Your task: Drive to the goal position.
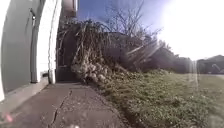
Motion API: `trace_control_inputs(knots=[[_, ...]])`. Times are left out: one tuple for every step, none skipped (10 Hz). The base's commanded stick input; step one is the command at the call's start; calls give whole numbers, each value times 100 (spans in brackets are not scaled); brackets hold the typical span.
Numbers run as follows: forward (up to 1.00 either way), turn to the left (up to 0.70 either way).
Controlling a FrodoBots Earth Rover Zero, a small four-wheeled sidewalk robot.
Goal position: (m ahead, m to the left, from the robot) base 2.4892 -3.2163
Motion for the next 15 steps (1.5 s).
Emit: trace_control_inputs(knots=[[4, 0], [4, 0], [4, 0], [-5, 9], [-28, 30], [-67, 34], [-66, 33], [-66, 33], [-66, 33], [-66, 33], [-63, 39], [-61, 51], [3, 4], [1, 4], [3, 1]])
